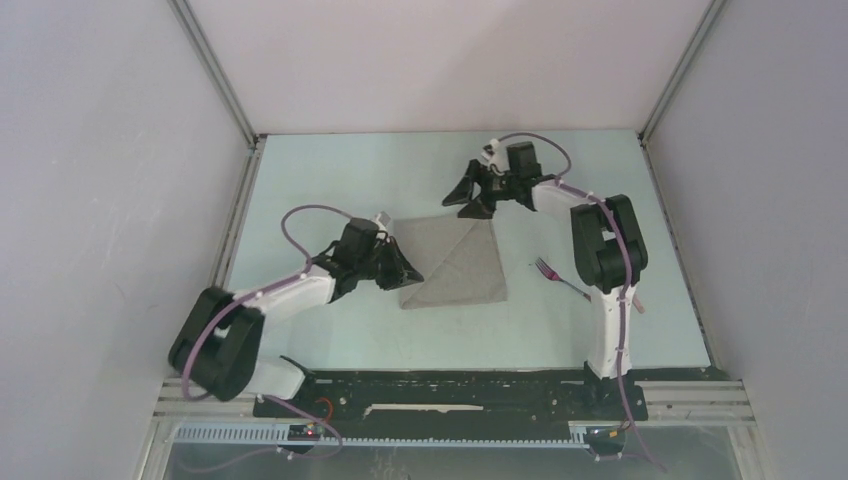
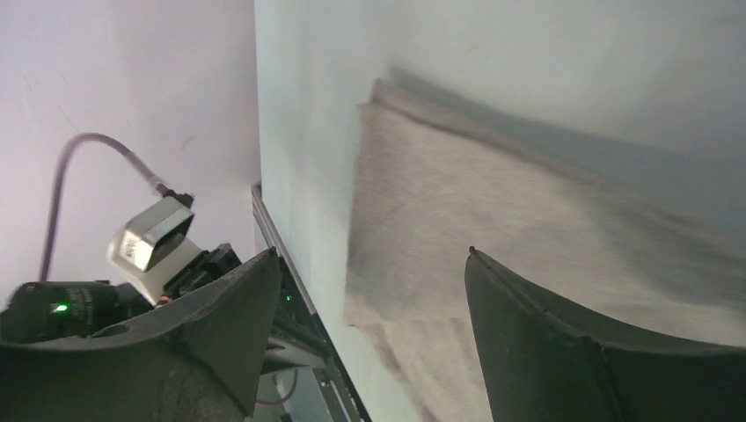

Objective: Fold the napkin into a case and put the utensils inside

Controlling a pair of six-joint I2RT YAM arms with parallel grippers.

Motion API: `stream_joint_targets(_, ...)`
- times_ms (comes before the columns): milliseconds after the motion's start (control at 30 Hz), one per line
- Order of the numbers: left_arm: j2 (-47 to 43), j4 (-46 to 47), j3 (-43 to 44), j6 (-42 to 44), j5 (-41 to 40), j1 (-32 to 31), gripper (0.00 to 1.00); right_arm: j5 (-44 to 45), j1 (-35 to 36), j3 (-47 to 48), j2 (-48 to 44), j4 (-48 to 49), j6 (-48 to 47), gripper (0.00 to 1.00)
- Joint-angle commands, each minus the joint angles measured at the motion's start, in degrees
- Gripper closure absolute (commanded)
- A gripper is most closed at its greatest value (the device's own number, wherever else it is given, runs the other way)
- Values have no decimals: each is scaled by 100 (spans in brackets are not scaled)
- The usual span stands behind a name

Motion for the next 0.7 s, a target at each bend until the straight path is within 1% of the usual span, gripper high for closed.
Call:
stream_joint_targets(0,871,725,197,74,305,134,92,-607,-477,-298,418,1096,377,16)
stream_joint_targets(100,1367,1070,8,61,329,244,93,-805,-663,-191,767,1310,449,16)
stream_joint_targets(233,1773,1372,-271,83,229,295,94,-866,-877,-104,1173,1576,700,16)
stream_joint_targets(333,1969,1583,-458,71,238,290,95,-824,-1037,-165,1280,1729,920,16)
stream_joint_targets(400,1837,1432,-498,185,178,274,94,-809,-1031,-146,1142,1524,763,17)
stream_joint_targets(467,1523,1140,-458,311,146,263,91,-654,-977,-65,806,1071,474,16)
stream_joint_targets(567,943,653,-271,430,273,262,84,-432,-875,114,310,415,167,16)
stream_joint_targets(667,476,378,-35,440,542,262,75,-405,-706,222,28,316,231,15)
